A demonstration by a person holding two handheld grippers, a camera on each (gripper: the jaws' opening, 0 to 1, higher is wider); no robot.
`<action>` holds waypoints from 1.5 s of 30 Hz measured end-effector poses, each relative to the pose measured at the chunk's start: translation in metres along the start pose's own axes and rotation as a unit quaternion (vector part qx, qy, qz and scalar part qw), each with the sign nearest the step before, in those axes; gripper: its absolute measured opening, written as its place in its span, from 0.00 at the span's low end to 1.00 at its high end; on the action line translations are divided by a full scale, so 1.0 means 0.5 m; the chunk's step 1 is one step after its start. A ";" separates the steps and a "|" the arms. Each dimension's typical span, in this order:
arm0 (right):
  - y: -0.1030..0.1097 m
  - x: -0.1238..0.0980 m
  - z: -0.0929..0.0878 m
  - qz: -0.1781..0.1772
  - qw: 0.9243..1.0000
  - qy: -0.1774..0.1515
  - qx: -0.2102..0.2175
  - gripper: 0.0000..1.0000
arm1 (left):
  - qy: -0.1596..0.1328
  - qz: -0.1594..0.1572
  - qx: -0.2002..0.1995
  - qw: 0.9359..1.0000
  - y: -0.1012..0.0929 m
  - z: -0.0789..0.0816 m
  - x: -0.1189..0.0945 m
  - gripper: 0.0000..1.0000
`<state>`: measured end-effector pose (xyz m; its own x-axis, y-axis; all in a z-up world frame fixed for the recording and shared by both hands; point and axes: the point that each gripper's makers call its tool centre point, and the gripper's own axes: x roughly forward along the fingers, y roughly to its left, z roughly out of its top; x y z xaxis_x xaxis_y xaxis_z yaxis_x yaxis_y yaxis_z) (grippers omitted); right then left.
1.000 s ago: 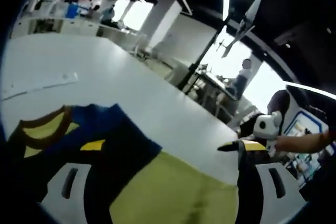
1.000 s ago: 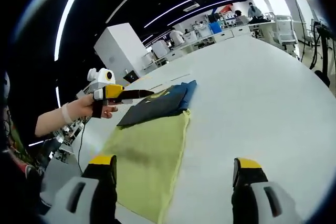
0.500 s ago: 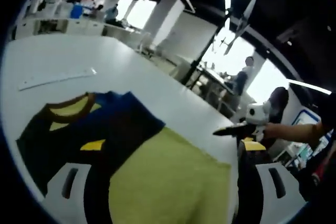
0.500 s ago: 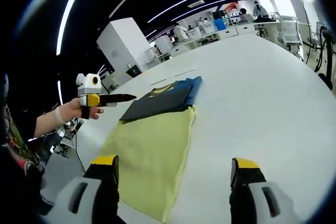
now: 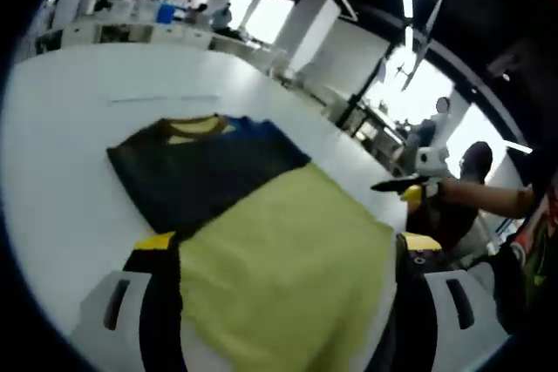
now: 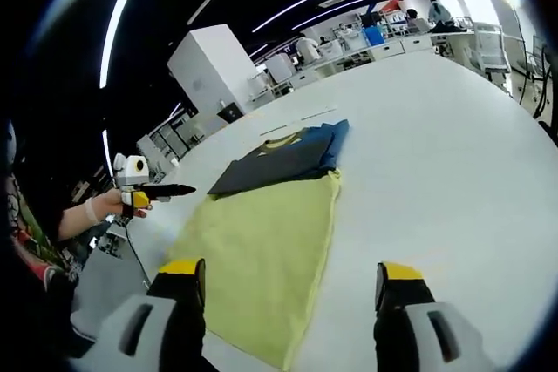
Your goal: Fold the garment on the visible template until the final outline fits inside the template.
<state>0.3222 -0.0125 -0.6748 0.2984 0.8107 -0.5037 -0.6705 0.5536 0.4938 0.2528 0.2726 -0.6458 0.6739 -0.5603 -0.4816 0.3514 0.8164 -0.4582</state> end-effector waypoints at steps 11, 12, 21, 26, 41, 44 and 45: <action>0.011 -0.002 -0.010 0.010 1.000 0.012 0.000 0.72 | 0.022 0.016 -0.030 0.999 0.006 -0.077 -0.080 0.86; 0.010 -0.002 -0.012 0.009 1.000 0.014 0.002 0.71 | 0.026 0.019 -0.035 0.999 0.008 -0.087 -0.087 0.83; 0.016 -0.011 -0.035 0.020 0.999 0.036 0.002 0.61 | 0.040 0.030 -0.062 0.997 0.017 -0.138 -0.120 0.73; 0.019 -0.018 -0.049 0.028 0.999 0.045 0.010 0.53 | 0.064 0.027 -0.054 0.996 0.010 -0.171 -0.132 0.59; 0.022 -0.040 -0.094 0.037 0.996 0.077 0.019 0.44 | 0.135 0.012 -0.070 0.988 -0.020 -0.261 -0.148 0.41; 0.022 -0.045 -0.103 0.038 0.996 0.083 0.019 0.42 | 0.149 0.017 -0.073 0.986 -0.019 -0.282 -0.152 0.39; 0.022 -0.047 -0.109 0.038 0.995 0.089 0.019 0.41 | 0.156 0.020 -0.070 0.985 -0.018 -0.288 -0.153 0.38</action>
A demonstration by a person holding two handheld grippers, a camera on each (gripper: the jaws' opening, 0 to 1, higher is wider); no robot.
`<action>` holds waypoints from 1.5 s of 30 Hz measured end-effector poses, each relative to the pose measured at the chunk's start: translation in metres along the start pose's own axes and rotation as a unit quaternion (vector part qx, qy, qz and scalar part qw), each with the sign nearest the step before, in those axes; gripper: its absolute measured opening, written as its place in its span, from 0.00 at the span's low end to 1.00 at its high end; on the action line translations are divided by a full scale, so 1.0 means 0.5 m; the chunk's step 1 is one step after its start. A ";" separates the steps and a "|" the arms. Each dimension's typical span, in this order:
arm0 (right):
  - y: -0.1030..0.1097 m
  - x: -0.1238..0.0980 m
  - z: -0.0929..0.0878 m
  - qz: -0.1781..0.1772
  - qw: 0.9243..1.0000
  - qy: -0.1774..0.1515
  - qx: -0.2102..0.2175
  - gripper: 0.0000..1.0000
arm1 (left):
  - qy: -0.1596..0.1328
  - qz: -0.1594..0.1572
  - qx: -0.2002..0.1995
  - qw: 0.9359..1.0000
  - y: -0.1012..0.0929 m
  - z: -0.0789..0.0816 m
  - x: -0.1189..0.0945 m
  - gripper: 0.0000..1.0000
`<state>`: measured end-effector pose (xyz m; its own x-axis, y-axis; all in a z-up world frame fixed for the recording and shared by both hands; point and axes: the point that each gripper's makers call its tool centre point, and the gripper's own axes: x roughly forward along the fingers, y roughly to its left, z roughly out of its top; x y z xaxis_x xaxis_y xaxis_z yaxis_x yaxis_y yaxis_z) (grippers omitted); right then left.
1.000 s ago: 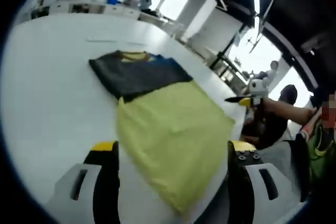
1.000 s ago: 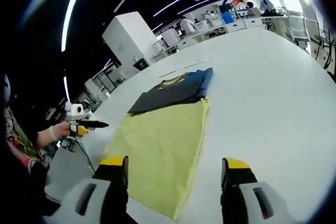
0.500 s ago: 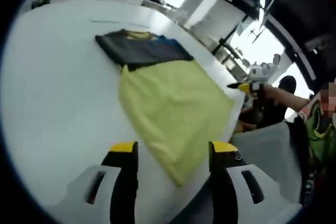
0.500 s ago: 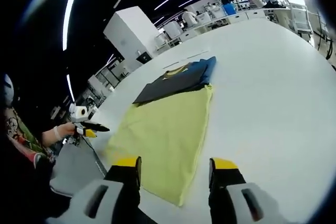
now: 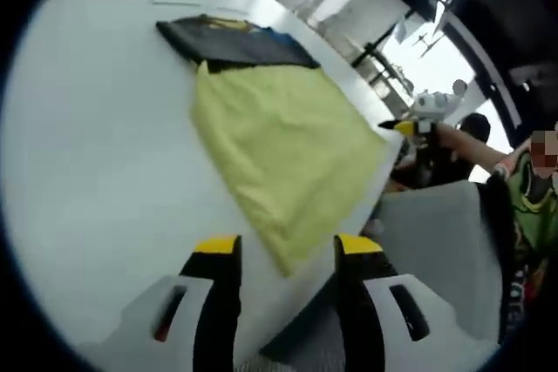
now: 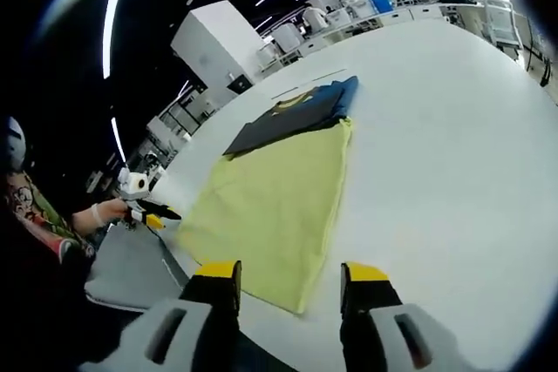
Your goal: Fold the garment on the visible template until the final outline fits inside the template.
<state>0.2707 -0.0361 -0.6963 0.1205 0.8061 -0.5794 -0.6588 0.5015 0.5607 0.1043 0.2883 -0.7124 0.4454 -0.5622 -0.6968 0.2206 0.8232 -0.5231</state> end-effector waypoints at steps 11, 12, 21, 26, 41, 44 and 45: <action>-0.005 0.002 -0.040 0.000 1.000 0.023 0.011 0.30 | 0.004 -0.003 -0.031 1.000 -0.007 -0.009 0.006 0.27; -0.006 0.002 -0.043 -0.002 1.000 0.025 0.013 0.29 | 0.004 -0.003 -0.033 0.999 -0.007 -0.010 0.007 0.26; -0.004 0.008 -0.043 0.006 1.000 0.021 0.023 0.26 | 0.007 -0.012 -0.057 0.998 -0.015 -0.019 0.019 0.17; -0.004 0.016 -0.047 0.009 0.999 0.025 0.029 0.20 | 0.003 -0.007 -0.072 0.997 -0.007 -0.022 0.026 0.09; 0.029 0.010 -0.015 0.022 0.998 0.006 0.050 0.00 | -0.035 -0.024 -0.136 0.990 -0.015 0.008 -0.011 0.00; 0.056 0.004 -0.009 0.032 0.998 0.002 0.050 0.00 | -0.047 -0.032 -0.142 0.988 -0.020 0.019 -0.026 0.00; 0.063 0.003 -0.008 0.036 0.998 0.002 0.050 0.00 | -0.051 -0.031 -0.143 0.988 -0.020 0.022 -0.032 0.00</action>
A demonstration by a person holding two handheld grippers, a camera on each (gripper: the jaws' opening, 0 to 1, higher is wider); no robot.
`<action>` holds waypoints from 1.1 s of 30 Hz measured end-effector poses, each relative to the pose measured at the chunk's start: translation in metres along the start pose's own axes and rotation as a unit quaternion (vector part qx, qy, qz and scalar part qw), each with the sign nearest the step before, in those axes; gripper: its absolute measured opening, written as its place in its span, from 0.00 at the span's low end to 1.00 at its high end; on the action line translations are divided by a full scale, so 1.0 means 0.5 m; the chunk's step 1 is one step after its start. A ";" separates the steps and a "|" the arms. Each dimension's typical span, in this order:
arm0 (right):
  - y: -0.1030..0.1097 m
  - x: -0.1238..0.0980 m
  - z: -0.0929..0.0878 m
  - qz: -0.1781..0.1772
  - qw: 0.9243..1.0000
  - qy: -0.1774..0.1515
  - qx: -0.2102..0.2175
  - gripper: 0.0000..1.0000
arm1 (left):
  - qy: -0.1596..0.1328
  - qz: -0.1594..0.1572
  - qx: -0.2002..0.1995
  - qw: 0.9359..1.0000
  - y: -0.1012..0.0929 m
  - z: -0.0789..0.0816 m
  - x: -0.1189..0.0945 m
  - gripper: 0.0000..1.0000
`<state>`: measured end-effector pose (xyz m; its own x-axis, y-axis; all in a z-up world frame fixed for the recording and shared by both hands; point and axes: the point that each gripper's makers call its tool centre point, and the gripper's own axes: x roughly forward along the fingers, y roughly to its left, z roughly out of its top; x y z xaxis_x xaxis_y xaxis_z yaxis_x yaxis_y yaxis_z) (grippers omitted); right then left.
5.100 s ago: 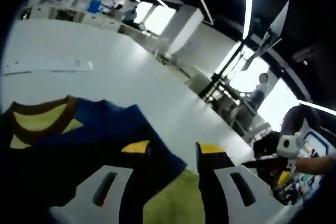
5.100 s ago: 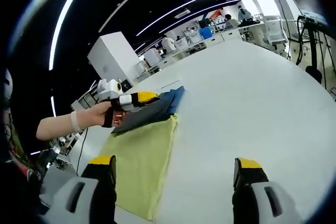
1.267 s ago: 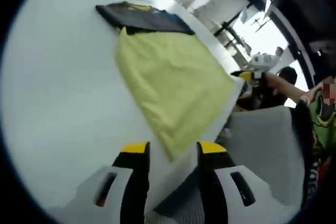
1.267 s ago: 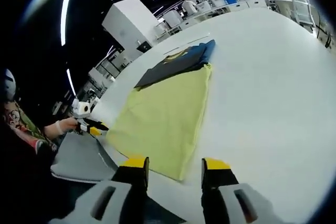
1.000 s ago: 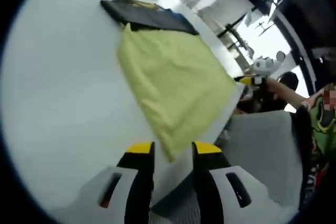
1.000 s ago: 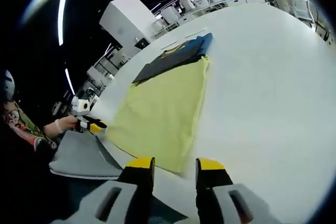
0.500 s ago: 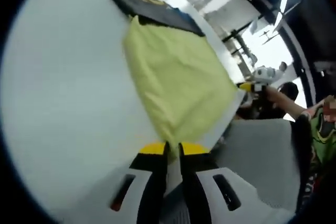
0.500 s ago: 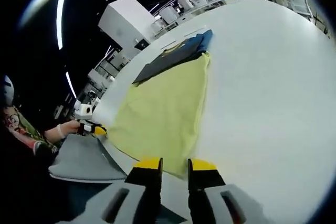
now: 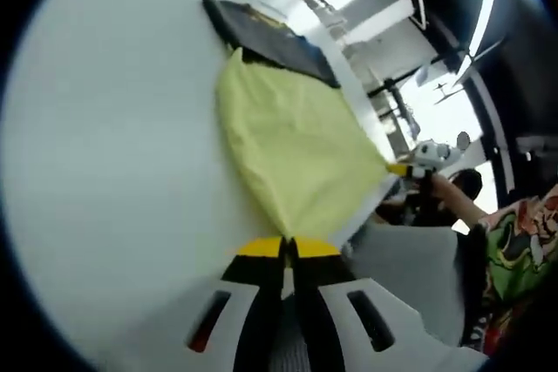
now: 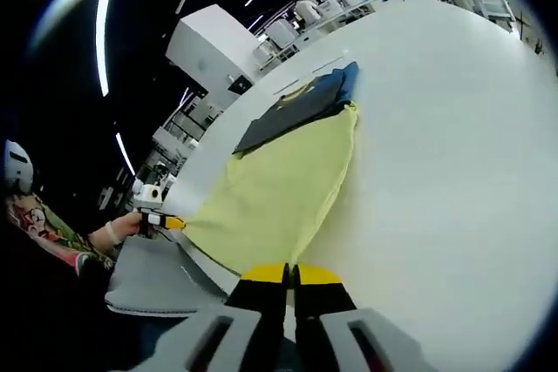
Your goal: Fold the garment on the visible template until the final outline fits inside the template.
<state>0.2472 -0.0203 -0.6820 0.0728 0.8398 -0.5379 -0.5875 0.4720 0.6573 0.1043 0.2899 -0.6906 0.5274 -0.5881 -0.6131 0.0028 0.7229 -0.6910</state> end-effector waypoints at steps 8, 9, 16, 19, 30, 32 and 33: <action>0.046 -0.011 -0.023 0.021 1.000 0.005 0.004 0.00 | 0.013 0.002 0.001 1.000 -0.009 -0.026 -0.023 0.00; 0.048 -0.011 -0.028 0.021 1.000 0.007 0.005 0.00 | 0.018 0.001 0.000 1.000 -0.012 -0.032 -0.025 0.00; 0.062 -0.025 -0.027 0.027 1.000 0.004 0.010 0.00 | 0.025 -0.009 0.006 1.000 -0.045 -0.037 -0.039 0.00; 0.052 -0.035 -0.007 0.030 1.000 -0.007 0.004 0.00 | 0.007 -0.018 0.011 1.000 -0.059 -0.013 -0.048 0.00; 0.084 -0.055 0.014 0.044 0.999 -0.002 -0.007 0.00 | -0.003 -0.034 0.000 0.999 -0.080 -0.008 -0.072 0.00; 0.080 -0.058 0.005 0.046 0.999 0.002 -0.003 0.00 | 0.002 -0.034 -0.004 0.999 -0.079 -0.018 -0.077 0.00; 0.080 -0.059 0.000 0.048 0.999 0.004 -0.001 0.00 | 0.003 -0.034 -0.004 0.999 -0.081 -0.022 -0.080 0.00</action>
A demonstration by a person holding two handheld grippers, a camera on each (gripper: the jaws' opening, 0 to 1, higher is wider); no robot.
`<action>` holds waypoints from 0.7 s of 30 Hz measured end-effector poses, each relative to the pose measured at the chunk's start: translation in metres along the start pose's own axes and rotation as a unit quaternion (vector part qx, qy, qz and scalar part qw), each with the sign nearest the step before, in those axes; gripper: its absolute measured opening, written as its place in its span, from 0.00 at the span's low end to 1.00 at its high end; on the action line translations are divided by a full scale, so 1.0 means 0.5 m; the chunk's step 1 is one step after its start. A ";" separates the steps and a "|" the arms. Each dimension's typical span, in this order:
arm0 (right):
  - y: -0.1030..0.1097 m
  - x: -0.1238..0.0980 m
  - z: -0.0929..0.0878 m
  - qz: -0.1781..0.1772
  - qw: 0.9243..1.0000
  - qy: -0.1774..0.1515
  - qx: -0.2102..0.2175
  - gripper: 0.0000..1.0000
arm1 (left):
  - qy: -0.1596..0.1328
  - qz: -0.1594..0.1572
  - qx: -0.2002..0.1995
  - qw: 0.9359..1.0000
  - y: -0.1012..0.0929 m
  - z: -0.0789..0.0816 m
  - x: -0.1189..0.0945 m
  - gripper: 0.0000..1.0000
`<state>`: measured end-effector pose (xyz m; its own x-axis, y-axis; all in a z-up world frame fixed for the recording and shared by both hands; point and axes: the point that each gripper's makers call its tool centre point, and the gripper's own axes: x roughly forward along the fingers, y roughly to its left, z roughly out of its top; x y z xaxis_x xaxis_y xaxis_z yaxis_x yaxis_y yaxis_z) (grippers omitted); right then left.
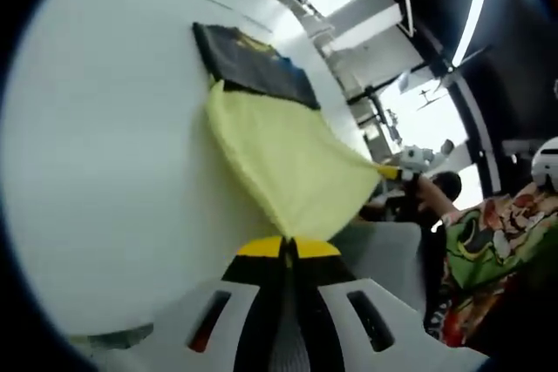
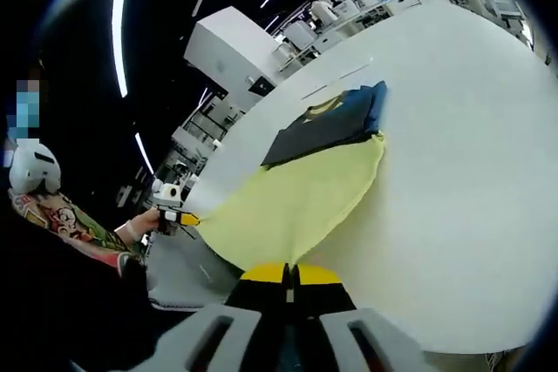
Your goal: Fold the garment on the visible template until the final outline fits inside the template.
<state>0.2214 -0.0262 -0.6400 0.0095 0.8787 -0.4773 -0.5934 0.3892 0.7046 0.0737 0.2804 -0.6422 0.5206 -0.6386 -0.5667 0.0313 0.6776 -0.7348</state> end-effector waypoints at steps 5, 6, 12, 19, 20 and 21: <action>0.013 -0.010 -0.018 0.010 1.000 0.005 0.005 0.00 | 0.010 -0.004 -0.006 1.000 -0.011 -0.021 -0.021 0.00; 0.022 -0.008 -0.022 0.011 1.000 0.006 0.005 0.00 | 0.012 -0.004 -0.006 1.000 -0.012 -0.024 -0.024 0.00; 0.055 -0.008 -0.018 0.010 1.000 0.001 0.003 0.00 | 0.010 -0.007 -0.002 1.000 -0.018 -0.022 -0.037 0.00; 0.061 0.002 0.069 0.008 0.999 -0.038 -0.007 0.00 | -0.044 -0.023 0.004 0.999 -0.025 0.083 -0.034 0.00; 0.062 0.003 0.083 0.009 0.999 -0.041 -0.014 0.00 | -0.049 -0.023 0.015 0.998 -0.026 0.099 -0.034 0.00; 0.062 0.005 0.105 0.007 0.999 -0.048 -0.021 0.00 | -0.058 -0.021 0.025 0.998 -0.026 0.123 -0.034 0.00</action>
<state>0.2452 0.0024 -0.5917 0.0764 0.9070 -0.4141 -0.6280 0.3664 0.6866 0.1170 0.3050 -0.5997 0.6130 -0.6229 -0.4861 0.0974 0.6701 -0.7359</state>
